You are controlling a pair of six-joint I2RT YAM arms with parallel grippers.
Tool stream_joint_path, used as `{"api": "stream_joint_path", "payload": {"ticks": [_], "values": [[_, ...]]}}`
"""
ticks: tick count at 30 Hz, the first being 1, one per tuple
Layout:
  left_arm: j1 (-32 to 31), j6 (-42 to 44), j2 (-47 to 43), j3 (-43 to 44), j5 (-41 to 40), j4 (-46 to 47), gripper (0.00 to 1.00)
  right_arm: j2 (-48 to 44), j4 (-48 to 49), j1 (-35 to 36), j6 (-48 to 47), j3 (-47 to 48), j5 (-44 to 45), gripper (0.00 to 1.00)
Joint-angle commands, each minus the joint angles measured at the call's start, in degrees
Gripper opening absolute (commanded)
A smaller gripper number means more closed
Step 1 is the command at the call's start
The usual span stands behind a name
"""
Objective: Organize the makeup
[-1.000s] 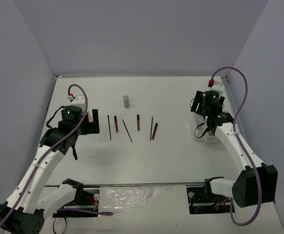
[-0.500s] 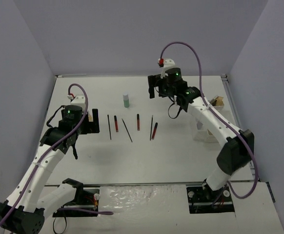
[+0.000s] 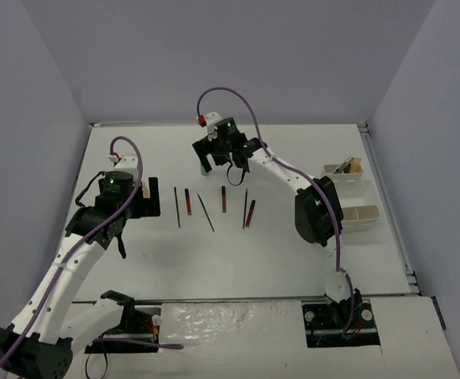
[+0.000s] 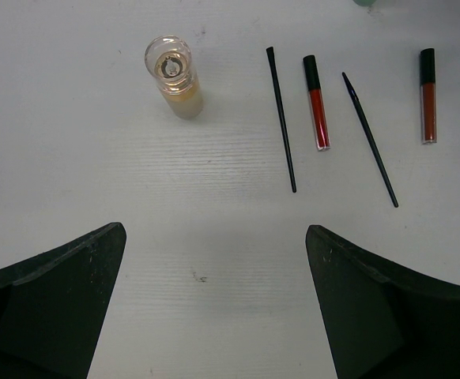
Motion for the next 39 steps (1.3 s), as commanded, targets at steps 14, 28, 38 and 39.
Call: {"api": "stream_joint_path", "payload": {"ticks": [14,28,38,39], "values": [[0.93,-0.67,0.94,1.74,-0.01,1.41,0.97,7.36,8.54,0.14,-3.02,9.87,-7.30,0.65],[1.02,-0.69,1.03,1.74,0.08,1.26,0.97,9.06,9.11,0.36,-2.74,11.33,-7.15,0.46],[1.02,-0.62,1.03,1.74,0.08,1.32,0.97,7.74,9.35,0.47,-3.13,10.85,-6.49,0.09],[1.02,-0.60,1.03,1.77,0.08,1.32,0.97,7.11,9.47,0.47,-3.17,10.35,-6.42,0.06]]}}
